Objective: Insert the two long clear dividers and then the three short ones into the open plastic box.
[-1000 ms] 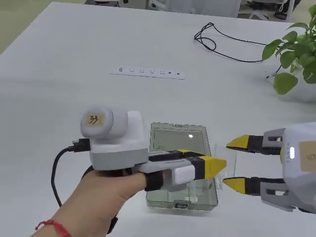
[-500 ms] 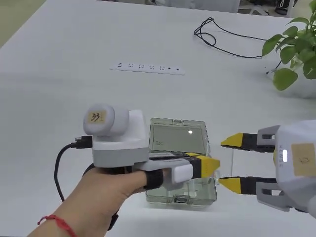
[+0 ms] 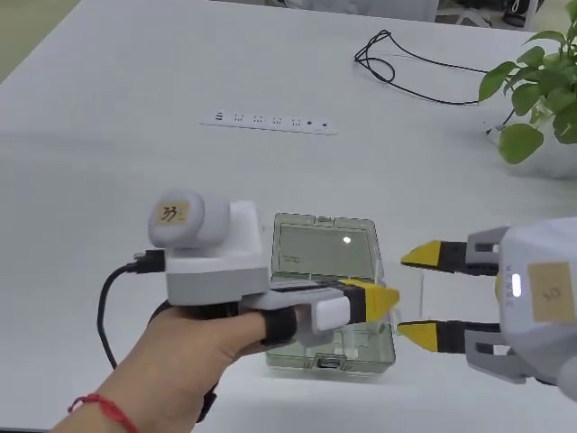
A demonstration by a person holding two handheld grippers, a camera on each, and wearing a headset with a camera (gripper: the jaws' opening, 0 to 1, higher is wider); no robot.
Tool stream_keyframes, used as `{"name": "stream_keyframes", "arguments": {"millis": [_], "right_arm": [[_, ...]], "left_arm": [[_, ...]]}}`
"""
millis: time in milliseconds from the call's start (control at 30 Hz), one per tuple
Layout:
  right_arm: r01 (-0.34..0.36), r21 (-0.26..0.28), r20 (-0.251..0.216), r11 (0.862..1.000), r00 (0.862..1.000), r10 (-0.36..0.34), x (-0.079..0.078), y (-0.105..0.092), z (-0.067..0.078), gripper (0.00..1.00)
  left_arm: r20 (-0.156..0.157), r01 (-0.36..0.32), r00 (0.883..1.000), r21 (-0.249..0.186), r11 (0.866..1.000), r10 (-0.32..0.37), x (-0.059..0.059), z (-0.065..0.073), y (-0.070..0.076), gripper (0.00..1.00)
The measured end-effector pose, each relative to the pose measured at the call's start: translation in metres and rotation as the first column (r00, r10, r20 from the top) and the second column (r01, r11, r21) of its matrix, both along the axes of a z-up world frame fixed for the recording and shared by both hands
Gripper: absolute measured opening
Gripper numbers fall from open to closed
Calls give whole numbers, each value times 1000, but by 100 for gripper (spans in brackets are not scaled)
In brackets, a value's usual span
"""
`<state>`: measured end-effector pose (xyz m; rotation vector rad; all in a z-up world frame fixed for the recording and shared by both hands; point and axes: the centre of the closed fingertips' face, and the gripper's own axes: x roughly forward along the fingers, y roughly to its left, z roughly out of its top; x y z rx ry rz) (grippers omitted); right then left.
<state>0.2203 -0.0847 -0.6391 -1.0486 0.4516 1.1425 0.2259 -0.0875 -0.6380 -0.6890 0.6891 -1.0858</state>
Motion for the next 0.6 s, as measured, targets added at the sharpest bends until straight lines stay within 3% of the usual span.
{"name": "stream_keyframes", "arguments": {"millis": [133,267,333,400,500,600], "right_arm": [[10,5,10,1000,1000,-10,2,1,2,34],[18,48,-14,999,1000,-18,3,1,10,34],[38,103,-65,994,997,-32,2,2,14,33],[69,158,-126,985,991,-49,4,1,19,33],[60,197,-201,979,979,-19,2,-1,24,32],[72,239,-287,968,958,0,0,0,30,28]], "left_arm": [[-10,-16,1000,-5,1000,16,2,-1,2,0],[10,-16,1000,0,1000,16,3,-1,4,0],[48,-2,999,24,1000,1,3,-2,6,0],[106,22,994,41,999,-27,1,-1,7,0],[218,82,971,94,992,-101,-8,1,7,0],[265,124,953,108,986,-149,-14,3,7,0]]}}
